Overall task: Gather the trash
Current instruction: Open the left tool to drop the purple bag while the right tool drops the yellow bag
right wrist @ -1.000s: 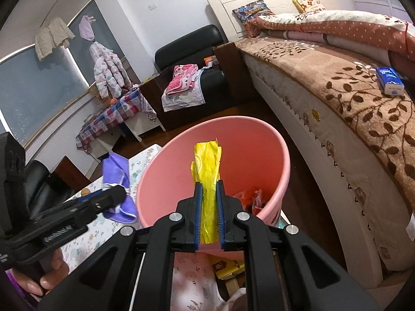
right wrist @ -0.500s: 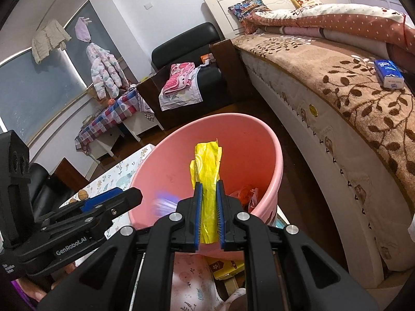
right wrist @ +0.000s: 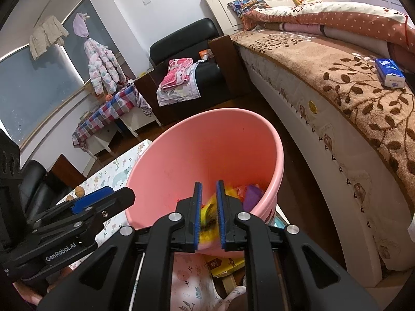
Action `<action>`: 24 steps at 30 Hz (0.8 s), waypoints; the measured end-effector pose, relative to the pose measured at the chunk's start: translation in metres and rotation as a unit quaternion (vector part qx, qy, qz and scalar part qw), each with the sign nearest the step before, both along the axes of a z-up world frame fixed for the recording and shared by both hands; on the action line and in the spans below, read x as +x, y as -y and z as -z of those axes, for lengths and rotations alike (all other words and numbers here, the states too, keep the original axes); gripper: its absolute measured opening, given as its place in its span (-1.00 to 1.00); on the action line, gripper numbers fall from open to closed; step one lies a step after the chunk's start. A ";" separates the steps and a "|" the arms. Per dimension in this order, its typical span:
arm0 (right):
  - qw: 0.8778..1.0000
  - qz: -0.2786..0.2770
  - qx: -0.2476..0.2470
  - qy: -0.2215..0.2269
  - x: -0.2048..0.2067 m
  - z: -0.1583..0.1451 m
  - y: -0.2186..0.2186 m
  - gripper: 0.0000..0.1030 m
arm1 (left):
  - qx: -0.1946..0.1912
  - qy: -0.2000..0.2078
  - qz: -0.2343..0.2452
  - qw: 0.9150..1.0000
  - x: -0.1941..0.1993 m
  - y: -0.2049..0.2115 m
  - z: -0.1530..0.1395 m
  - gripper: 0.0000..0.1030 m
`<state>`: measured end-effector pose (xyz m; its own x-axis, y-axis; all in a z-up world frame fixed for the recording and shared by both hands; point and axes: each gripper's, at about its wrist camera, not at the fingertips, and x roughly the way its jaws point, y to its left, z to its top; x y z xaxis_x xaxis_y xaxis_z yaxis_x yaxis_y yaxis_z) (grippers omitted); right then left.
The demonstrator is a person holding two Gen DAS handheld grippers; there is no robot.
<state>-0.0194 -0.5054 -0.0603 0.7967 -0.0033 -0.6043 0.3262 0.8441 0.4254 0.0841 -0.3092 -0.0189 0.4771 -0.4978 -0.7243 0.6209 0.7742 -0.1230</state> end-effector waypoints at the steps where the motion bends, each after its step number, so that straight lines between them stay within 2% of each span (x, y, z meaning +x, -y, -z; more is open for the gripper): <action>1: 1.000 -0.001 0.001 0.001 0.001 0.000 0.000 -0.42 | 0.000 0.002 0.000 1.000 -0.001 -0.001 0.000 -0.01; 12: 0.999 -0.012 -0.039 0.016 -0.009 -0.013 -0.016 -0.33 | -0.014 0.010 -0.022 1.000 -0.005 -0.015 -0.008 -0.01; 15: 0.997 -0.017 -0.070 0.020 -0.013 -0.019 -0.027 -0.17 | -0.015 0.021 -0.031 0.999 -0.008 -0.020 -0.011 -0.01; 20: 0.994 -0.023 -0.104 0.024 -0.020 -0.027 -0.044 -0.12 | -0.019 0.034 -0.046 0.998 -0.014 -0.032 -0.018 -0.01; 21: 0.993 -0.024 -0.109 0.023 -0.021 -0.028 -0.048 -0.03 | -0.020 0.036 -0.050 0.998 -0.015 -0.035 -0.020 -0.01; 24: 0.991 -0.022 -0.127 0.020 -0.024 -0.032 -0.058 0.09 | -0.028 0.041 -0.063 0.997 -0.018 -0.045 -0.025 -0.01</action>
<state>-0.0437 -0.4473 -0.0282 0.8224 -0.1163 -0.5569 0.2745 0.9385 0.2094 0.0661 -0.2642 0.0061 0.5949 -0.4678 -0.6537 0.5281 0.8405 -0.1209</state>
